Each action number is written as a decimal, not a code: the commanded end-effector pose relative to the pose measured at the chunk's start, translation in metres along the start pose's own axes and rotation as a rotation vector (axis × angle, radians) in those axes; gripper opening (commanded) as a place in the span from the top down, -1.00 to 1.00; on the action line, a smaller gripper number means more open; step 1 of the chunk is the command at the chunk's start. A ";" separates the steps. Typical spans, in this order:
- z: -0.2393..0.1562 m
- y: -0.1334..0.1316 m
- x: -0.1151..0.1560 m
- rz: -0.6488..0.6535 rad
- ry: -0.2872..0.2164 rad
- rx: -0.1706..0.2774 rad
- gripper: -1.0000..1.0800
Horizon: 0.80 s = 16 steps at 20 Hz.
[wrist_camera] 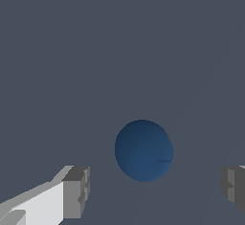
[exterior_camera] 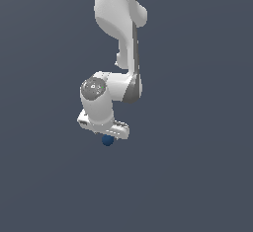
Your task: Pick up the object and move it to a goal position.
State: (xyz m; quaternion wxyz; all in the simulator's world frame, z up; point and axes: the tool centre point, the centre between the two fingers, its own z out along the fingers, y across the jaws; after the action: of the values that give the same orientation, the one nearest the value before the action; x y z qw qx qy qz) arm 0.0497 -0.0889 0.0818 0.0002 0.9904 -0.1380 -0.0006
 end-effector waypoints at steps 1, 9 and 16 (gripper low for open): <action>0.000 0.000 0.000 0.000 0.000 0.000 -0.92; 0.023 0.000 0.000 0.001 0.000 0.000 -0.92; 0.050 0.000 0.000 0.003 0.001 0.000 -0.92</action>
State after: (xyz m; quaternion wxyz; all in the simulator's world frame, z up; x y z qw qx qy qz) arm 0.0489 -0.0892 0.0347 0.0000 0.9902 -0.1395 -0.0009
